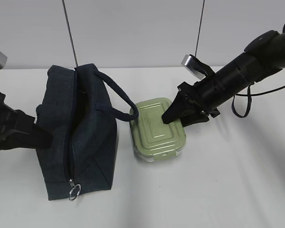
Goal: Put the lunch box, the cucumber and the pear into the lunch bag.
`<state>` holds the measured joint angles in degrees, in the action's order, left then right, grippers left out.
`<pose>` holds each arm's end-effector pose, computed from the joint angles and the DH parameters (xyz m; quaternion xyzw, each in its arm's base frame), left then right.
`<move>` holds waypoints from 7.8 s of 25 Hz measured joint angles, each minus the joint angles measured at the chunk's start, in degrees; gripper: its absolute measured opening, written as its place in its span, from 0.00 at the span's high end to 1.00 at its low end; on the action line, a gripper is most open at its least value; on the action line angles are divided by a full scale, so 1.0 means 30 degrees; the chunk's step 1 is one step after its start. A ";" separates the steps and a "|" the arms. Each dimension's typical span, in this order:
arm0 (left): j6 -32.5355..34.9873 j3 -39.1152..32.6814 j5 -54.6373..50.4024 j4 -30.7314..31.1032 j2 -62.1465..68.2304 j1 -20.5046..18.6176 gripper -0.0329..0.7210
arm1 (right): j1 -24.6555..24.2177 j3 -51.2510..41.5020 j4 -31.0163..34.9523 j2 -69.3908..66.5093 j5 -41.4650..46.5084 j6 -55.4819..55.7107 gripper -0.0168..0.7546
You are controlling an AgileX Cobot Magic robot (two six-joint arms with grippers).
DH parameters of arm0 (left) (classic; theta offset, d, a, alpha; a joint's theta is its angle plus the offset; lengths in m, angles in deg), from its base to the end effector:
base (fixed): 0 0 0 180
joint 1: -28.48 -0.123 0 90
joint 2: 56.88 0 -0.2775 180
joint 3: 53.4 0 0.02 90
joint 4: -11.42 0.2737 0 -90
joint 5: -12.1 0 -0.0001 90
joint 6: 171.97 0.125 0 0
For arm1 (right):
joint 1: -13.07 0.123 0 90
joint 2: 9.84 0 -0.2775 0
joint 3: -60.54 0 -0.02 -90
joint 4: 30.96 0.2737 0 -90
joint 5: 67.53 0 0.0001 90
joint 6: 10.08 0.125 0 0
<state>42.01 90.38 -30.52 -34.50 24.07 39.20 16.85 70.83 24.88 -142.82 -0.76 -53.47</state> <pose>0.2479 -0.1089 0.1955 0.1262 0.9282 -0.2715 0.2208 0.4297 0.1237 0.1141 -0.1511 0.8949 0.4138 0.0716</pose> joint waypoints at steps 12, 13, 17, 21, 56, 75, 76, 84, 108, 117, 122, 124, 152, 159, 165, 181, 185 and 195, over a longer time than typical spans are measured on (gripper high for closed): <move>0.0000 0.0000 0.0014 0.0000 0.0000 0.0000 0.95 | -0.1113 0.0000 0.0038 0.0247 0.0000 0.0000 0.50; 0.0000 0.0000 0.0014 0.0000 0.0000 0.0000 0.95 | -0.1148 0.0000 0.0066 0.0323 0.0000 0.0000 0.50; 0.0000 0.0000 0.0020 0.0000 0.0000 0.0000 0.95 | -0.1189 0.0000 0.0066 0.0847 0.0000 0.0000 0.50; 0.0000 0.0000 0.0020 0.0000 0.0000 0.0000 0.95 | -0.1189 0.0358 0.0109 0.1440 0.0037 0.0038 0.50; 0.0000 0.0000 0.0310 -0.0087 0.0000 0.0000 0.95 | 0.1584 0.1234 0.4757 0.3930 0.0313 0.1985 0.50; 0.0000 0.0000 0.0322 -0.0087 0.0000 0.0000 0.95 | 0.4606 0.1234 0.7178 0.3930 0.0037 0.1559 0.50; 0.0000 0.0000 0.0322 -0.0087 0.0000 0.0000 0.95 | 0.4651 0.1234 0.7219 0.3930 -0.0173 0.1559 0.50; 0.0000 0.0000 0.0330 -0.0087 0.0000 0.0000 0.95 | 0.5497 0.1234 0.7250 0.3930 -0.2446 0.0800 0.51; 0.0000 0.0000 0.0346 -0.0270 0.0000 0.0016 0.95 | 0.5784 0.1278 -0.1393 0.3930 -0.3083 0.4335 0.51; 0.0000 0.0000 0.0402 -0.0343 0.0000 0.0097 0.95 | 0.5793 0.1278 -0.2969 0.3930 -0.3738 0.6130 0.51; 0.0000 0.0000 0.0508 -0.0343 0.0000 0.0097 0.95 | 0.6154 0.1278 -0.3042 0.3797 -0.4519 0.6308 0.51; 0.0000 0.0000 0.0579 -0.0325 0.0000 0.0097 0.95 | 0.6404 0.1278 -0.2803 0.3485 -0.4601 0.6344 0.51; 0.0000 0.0000 0.0969 -0.0126 0.0000 0.0097 0.95 | 0.8526 0.5043 -0.4410 0.2041 -0.5540 0.6173 0.24; 0.0000 0.0000 0.0983 -0.0107 0.0000 0.0097 0.95 | 0.8526 0.8091 -1.1722 0.3049 -0.1667 1.0540 0.26; 0.0000 0.0000 0.0983 -0.0107 0.0000 0.0097 0.95 | 0.8526 0.8645 -1.2723 0.3058 0.0923 1.1512 0.38; 0.0000 0.0000 0.1029 -0.0283 0.0000 0.0097 0.95 | 0.8540 0.8718 -1.1290 0.1173 0.1214 1.1838 0.85; 0.0000 0.0000 0.1029 -0.0438 0.0000 0.0115 0.95 | 0.8570 0.8718 -1.1570 0.1159 0.1322 1.1870 0.95; 0.2107 0.0036 0.2433 -0.3108 0.0170 0.2884 0.95 | 0.8570 0.8718 -1.5510 0.1693 0.1561 1.2437 0.96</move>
<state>48.33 90.49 -23.23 -43.83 24.58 47.85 42.57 96.98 -21.65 -137.74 3.92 -16.16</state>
